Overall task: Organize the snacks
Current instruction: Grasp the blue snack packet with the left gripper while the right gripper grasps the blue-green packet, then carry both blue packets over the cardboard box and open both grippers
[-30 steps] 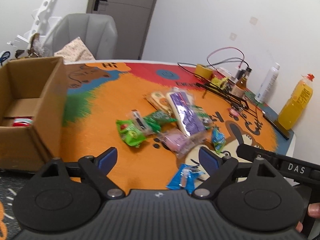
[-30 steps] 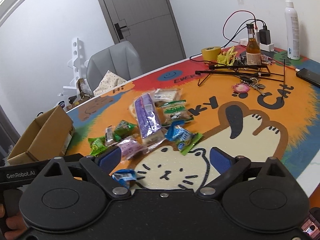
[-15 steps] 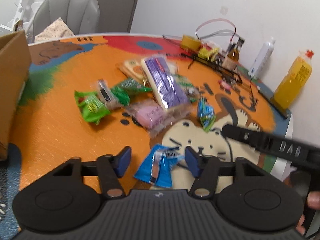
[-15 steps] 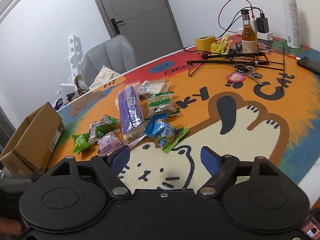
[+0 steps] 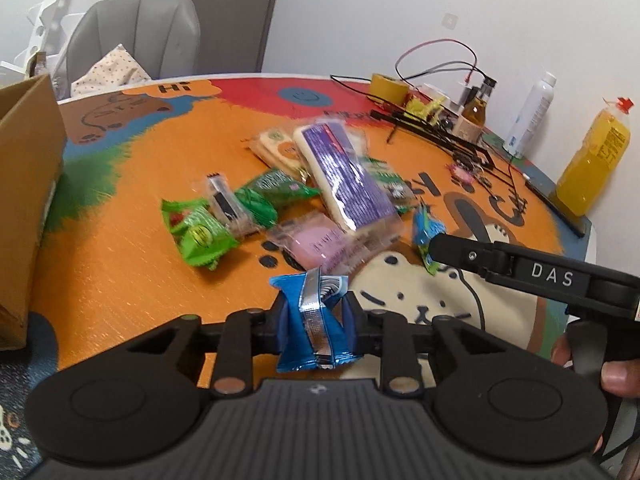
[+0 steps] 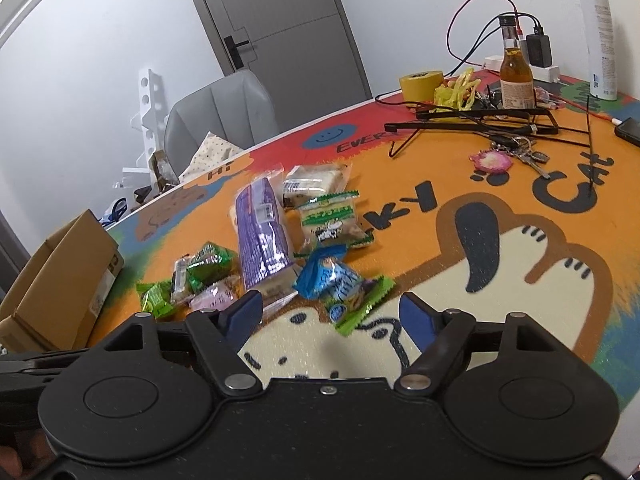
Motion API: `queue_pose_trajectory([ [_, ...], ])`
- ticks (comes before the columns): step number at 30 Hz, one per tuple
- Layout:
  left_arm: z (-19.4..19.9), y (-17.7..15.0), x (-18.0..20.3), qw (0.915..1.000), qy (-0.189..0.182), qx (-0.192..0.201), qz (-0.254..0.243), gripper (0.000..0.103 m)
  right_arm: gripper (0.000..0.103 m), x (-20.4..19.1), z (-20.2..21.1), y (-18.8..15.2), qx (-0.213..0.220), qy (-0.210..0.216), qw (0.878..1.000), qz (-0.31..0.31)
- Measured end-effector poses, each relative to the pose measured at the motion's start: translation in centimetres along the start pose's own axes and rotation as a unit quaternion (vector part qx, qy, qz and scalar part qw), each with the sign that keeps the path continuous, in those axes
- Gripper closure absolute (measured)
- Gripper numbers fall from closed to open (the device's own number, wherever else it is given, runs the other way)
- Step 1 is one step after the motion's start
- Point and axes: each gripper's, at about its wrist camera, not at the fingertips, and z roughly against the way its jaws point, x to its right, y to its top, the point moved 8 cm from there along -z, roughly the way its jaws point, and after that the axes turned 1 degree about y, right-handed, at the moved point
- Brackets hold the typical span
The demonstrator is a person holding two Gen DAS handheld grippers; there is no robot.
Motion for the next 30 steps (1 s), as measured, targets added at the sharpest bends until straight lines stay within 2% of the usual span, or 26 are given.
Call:
queue_pose_trajectory([
  [4, 0.5, 0.8, -0.6, 0.9999, 0.003, 0.011, 0.004, 0.077, 0.025, -0.3, -0.6, 0.6, 0.004, 0.0, 1.0, 0.005],
  [9, 1.1, 1.6, -1.5, 0.9996, 0.01, 0.024, 0.014, 0.077, 0.009, -0.7, -1.4, 1.3, 0.015, -0.02, 0.999, 0.022],
  [14, 1.8, 2.4, -2.6, 0.999, 0.012, 0.038, 0.021, 0.077, 0.008, -1.4, -2.6, 1.5, 0.014, -0.026, 0.999, 0.038],
  [16, 2.1, 2.6, -3.0, 0.9986, 0.013, 0.044, 0.026, 0.077, 0.017, -1.7, -3.0, 1.3, 0.012, -0.03, 0.998, 0.047],
  [18, 2.4, 2.7, -3.4, 0.998, 0.021, 0.052, 0.028, 0.077, 0.049, -2.0, -3.4, 0.9, -0.001, -0.035, 0.998, 0.056],
  [20, 2.7, 2.8, -3.7, 0.9975, 0.027, 0.059, 0.027, 0.077, 0.066, -1.8, -3.5, 0.6, -0.007, -0.052, 0.997, 0.061],
  [24, 3.2, 2.7, -3.9, 0.9976, 0.022, 0.061, 0.024, 0.077, 0.075, -1.8, -2.7, 0.5, -0.001, -0.033, 0.998, 0.045],
  [30, 4.2, 2.9, -3.8, 0.9972, 0.02, 0.069, 0.021, 0.077, 0.076, -2.5, -1.1, 0.8, 0.009, -0.018, 0.999, 0.038],
])
